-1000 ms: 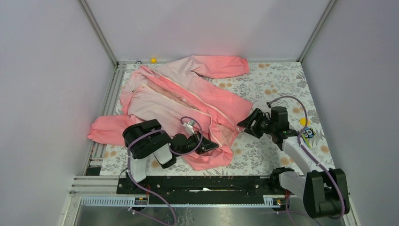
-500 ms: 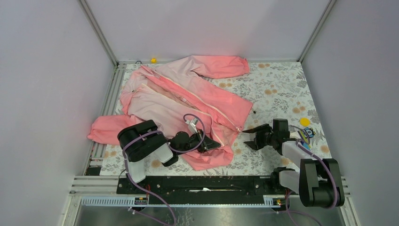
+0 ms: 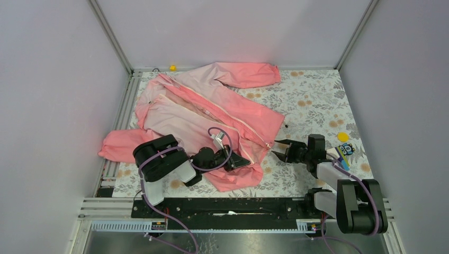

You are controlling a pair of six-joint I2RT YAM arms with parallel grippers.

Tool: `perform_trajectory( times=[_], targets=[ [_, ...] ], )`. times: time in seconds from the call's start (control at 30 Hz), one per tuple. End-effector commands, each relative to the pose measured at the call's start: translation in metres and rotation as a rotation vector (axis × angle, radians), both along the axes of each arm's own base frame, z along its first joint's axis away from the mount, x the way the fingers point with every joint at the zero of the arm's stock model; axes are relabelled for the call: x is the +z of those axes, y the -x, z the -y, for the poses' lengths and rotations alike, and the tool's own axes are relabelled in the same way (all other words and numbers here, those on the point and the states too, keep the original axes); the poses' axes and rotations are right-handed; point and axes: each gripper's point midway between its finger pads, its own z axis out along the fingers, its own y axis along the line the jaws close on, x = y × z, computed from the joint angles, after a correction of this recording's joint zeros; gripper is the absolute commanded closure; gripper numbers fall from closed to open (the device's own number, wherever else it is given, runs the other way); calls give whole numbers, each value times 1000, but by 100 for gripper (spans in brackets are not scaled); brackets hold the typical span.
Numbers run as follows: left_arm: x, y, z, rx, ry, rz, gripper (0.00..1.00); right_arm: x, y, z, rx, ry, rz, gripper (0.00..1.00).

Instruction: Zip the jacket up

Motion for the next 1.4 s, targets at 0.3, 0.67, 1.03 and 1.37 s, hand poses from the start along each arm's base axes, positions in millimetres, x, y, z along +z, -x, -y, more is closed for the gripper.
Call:
perform_trajectory(
  times=[0.3,0.67,1.03,1.37],
  targets=[
    [20,2,10,-23,72,38,100,-9,6,-13,14,-42,-123,48],
    [21,3,9,-24,77,39,100,-19,3,-12,-18,10,-122,54],
    [25,4,9,-23,86,43,100,-24,-1,-20,12,-10,-139,61],
    [28,4,9,-20,92,48,100,-33,12,-23,43,25,-159,55]
  ],
)
